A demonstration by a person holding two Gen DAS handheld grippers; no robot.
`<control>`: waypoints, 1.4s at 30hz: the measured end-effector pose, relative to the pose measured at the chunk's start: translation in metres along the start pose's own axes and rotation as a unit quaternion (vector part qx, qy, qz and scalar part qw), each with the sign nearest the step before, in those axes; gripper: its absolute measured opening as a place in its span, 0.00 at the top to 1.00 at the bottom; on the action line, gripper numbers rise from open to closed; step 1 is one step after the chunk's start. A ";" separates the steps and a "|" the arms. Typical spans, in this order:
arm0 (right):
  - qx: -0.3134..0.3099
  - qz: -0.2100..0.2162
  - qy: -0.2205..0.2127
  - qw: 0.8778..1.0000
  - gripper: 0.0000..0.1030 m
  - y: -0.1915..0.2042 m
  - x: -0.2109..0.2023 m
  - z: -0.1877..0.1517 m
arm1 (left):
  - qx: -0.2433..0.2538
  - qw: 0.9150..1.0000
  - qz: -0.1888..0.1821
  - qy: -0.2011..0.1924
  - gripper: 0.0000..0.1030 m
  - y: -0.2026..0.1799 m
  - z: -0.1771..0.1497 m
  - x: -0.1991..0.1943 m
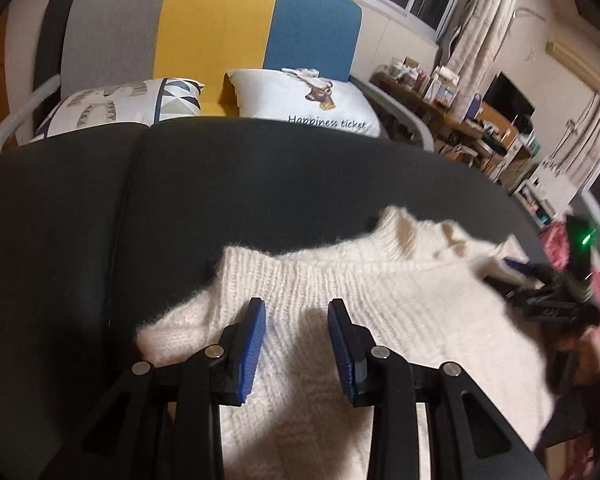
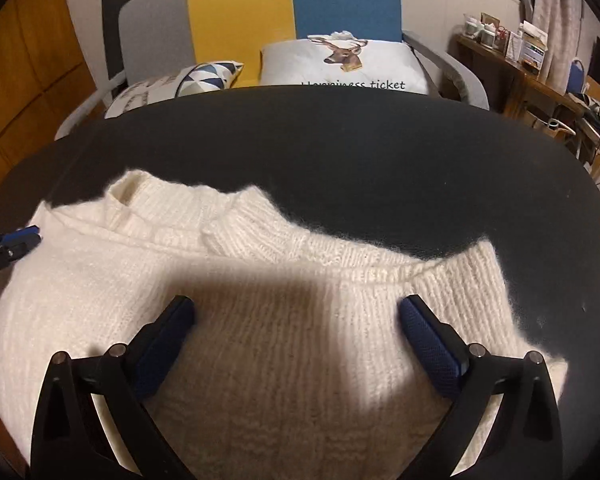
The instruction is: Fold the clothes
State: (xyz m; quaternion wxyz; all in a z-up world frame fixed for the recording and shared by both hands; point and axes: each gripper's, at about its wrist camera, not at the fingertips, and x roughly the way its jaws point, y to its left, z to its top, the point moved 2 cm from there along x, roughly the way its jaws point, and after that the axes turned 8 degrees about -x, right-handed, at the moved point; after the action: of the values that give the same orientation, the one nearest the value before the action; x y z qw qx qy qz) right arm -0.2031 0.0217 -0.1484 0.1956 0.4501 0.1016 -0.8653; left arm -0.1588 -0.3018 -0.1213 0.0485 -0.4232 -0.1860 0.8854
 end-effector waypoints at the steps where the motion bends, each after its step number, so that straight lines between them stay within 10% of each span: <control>1: 0.000 0.000 -0.003 1.000 0.00 0.000 -0.001 -0.001 | -0.002 1.000 -0.006 -0.017 0.67 0.000 0.006 -0.009; 5: 0.001 0.001 0.000 1.000 0.00 -0.002 -0.003 -0.002 | 0.019 0.998 -0.051 -0.027 0.67 -0.006 0.028 -0.014; 9: 0.009 0.009 -0.004 1.000 0.00 -0.010 -0.019 0.005 | 0.062 0.996 0.045 0.038 0.59 0.003 0.023 0.031; 15: 0.036 0.028 0.007 0.999 0.00 -0.044 -0.014 -0.012 | 0.044 0.997 0.057 0.032 0.58 0.014 0.019 0.030; 21: 0.053 0.032 -0.020 0.998 0.00 -0.052 -0.048 -0.015 | 0.067 0.994 0.062 -0.060 0.60 -0.020 -0.004 -0.043; 28: 0.034 0.106 -0.026 0.993 0.00 -0.027 -0.082 -0.083 | 0.055 0.995 0.069 -0.044 0.59 -0.028 -0.082 -0.043; 42: 0.065 0.197 -0.065 0.976 0.00 -0.037 -0.129 -0.159 | 0.011 0.997 0.055 -0.047 0.60 -0.028 -0.116 -0.081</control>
State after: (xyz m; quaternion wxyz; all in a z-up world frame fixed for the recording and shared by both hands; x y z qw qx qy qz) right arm -0.0340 0.1428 -0.1340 0.3387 0.4160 -0.0586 -0.8419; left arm -0.0200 -0.2624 -0.1180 -0.0043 -0.3899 -0.1544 0.9078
